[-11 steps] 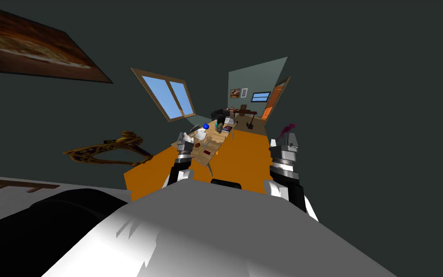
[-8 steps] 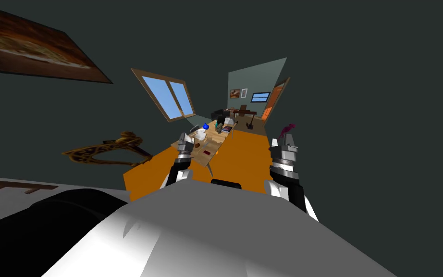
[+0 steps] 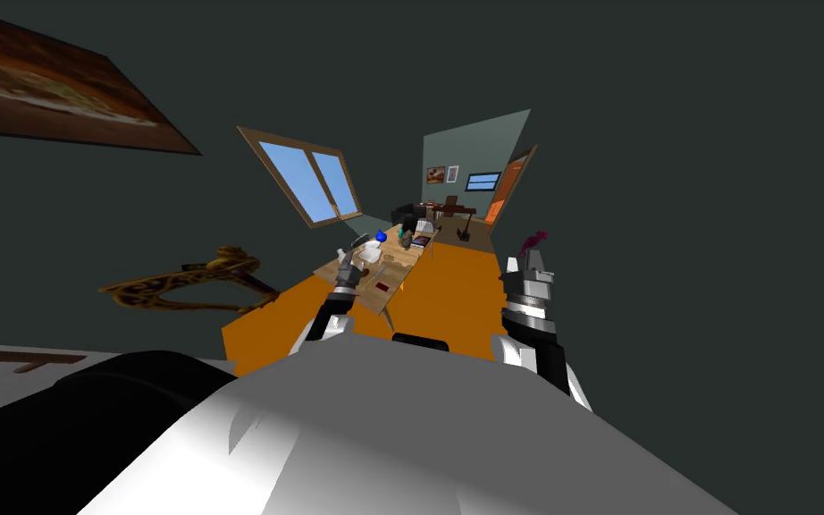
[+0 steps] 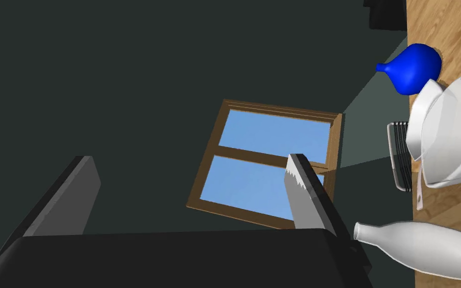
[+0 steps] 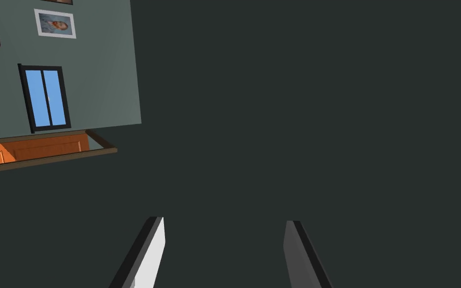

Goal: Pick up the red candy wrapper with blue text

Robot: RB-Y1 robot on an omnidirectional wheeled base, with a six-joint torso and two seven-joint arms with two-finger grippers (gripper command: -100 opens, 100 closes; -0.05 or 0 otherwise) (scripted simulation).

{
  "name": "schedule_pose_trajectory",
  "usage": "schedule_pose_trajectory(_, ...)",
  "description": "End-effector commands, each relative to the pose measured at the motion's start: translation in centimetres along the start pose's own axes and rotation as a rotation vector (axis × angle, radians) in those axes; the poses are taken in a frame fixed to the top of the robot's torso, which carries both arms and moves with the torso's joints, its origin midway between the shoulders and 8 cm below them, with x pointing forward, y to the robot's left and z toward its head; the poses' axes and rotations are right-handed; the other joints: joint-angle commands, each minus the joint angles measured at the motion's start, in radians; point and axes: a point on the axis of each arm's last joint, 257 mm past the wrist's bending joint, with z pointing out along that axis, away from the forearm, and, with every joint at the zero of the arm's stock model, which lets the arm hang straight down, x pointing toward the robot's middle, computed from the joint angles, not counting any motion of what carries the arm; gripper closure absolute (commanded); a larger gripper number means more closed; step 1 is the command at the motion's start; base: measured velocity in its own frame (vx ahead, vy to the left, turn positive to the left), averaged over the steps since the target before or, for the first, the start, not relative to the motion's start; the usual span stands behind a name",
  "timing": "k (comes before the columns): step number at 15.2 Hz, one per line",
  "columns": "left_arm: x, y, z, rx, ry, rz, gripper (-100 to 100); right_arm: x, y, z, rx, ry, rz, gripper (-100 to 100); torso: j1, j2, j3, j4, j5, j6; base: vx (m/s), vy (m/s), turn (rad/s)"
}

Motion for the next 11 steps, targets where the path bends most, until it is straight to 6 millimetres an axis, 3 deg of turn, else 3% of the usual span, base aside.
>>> schedule_pose_trajectory(1, -0.5, 1.6, 0.0, -0.058, 0.003, 0.03, -100, 0.0, 0.0, 0.0, 0.0, 0.0, 0.0, 0, 0.0, 0.0, 0.0, 0.0, 0.0, 0.0, 0.054, -0.008, -0.015)
schedule_pose_trajectory(4, -0.9, 3.1, -0.1, -0.105, 0.004, 0.051, -100, 0.0, 0.0, 0.0, 0.0, 0.0, 0.0, 0, 0.0, 0.0, 0.0, 0.0, 0.0, 0.0, 0.058, -0.016, -0.015)
schedule_pose_trajectory(11, -2.8, 8.9, -1.1, -0.295, 0.004, 0.138, -100, 0.0, 0.0, 0.0, 0.0, 0.0, 0.0, 0, 0.0, -0.001, -0.001, 0.0, 0.0, 0.0, 0.066, -0.018, -0.018)
